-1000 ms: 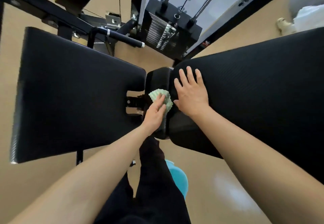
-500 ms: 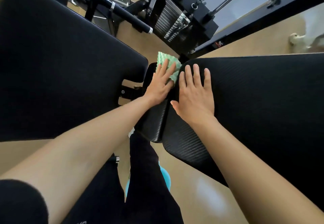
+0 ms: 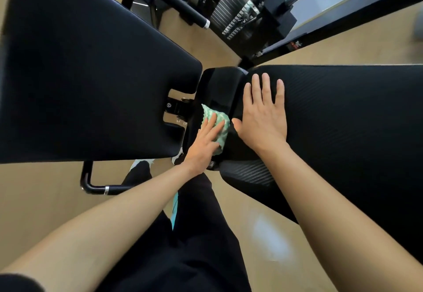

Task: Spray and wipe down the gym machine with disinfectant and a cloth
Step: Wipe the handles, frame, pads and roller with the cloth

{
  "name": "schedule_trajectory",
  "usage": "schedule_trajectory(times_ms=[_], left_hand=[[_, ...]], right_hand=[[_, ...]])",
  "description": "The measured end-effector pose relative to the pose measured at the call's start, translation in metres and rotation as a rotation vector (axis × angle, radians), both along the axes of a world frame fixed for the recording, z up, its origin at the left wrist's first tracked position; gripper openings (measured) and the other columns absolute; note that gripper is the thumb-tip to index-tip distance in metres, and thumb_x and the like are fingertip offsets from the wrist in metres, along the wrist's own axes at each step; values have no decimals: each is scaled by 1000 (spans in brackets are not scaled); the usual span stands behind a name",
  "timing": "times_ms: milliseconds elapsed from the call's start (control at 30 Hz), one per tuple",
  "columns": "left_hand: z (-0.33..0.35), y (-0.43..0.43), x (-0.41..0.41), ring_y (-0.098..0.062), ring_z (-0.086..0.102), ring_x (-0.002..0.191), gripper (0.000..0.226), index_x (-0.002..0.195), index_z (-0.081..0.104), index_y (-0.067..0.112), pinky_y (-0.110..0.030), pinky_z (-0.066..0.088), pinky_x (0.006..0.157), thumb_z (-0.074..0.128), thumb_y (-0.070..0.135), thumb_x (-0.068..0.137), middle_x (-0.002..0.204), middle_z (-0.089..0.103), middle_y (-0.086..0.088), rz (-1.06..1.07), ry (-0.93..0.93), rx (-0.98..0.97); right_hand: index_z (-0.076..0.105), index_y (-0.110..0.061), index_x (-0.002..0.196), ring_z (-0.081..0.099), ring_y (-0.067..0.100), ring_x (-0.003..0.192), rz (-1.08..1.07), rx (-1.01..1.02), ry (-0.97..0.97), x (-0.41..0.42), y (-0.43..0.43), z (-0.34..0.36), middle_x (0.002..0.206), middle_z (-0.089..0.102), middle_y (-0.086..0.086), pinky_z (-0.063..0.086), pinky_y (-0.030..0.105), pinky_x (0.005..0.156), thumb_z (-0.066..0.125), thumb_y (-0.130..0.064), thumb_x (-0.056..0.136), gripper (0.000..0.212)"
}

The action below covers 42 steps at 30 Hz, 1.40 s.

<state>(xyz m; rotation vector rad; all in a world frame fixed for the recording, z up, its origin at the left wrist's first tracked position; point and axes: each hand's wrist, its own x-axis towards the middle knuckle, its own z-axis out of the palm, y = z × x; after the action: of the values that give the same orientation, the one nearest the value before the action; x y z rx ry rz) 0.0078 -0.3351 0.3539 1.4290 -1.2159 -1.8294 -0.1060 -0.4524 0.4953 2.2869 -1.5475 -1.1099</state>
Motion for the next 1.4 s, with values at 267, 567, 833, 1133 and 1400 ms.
schedule_trajectory(times_ms=[267, 567, 833, 1133, 1400], left_hand=[[-28, -123, -23, -23, -18, 158, 58, 160, 4, 43, -55, -13, 124, 31, 51, 108, 174, -8, 6, 45, -192, -44], [-30, -218, -7, -19, 58, 122, 45, 116, 64, 35, -61, 15, 123, 31, 62, 100, 124, 68, 4, -230, -254, -197], [-80, -204, 15, -26, 40, 138, 51, 150, 41, 33, -40, 32, 106, 18, 53, 109, 150, 43, -5, -67, -314, 156], [-74, -114, 6, -35, 15, 156, 77, 165, 1, 36, -53, 15, 125, 28, 68, 101, 172, 11, -7, 140, -226, 369], [-50, -102, -15, -28, 2, 160, 105, 165, 0, 16, -55, 7, 128, 27, 79, 85, 173, 5, -14, 144, -274, 79]], right_hand=[[10, -5, 163, -8, 38, 158, -22, 24, 1, 1, 0, -1, 171, 0, 21, -3, 60, 126, 35, -62, 99, 89], [0, -3, 162, -14, 39, 157, -32, 46, -2, 1, 0, -5, 170, -8, 22, -12, 61, 124, 26, -60, 101, 87], [3, -3, 163, -9, 41, 158, -20, 46, 12, 1, 1, -7, 170, -5, 23, -5, 63, 124, 26, -61, 101, 88], [4, -4, 163, -9, 40, 158, -56, 14, 59, 8, 2, -13, 171, -5, 22, -5, 63, 124, 28, -60, 99, 88], [5, -5, 163, -9, 39, 158, -76, -4, 72, 11, 2, -17, 171, -4, 22, -4, 63, 124, 32, -58, 98, 89]])
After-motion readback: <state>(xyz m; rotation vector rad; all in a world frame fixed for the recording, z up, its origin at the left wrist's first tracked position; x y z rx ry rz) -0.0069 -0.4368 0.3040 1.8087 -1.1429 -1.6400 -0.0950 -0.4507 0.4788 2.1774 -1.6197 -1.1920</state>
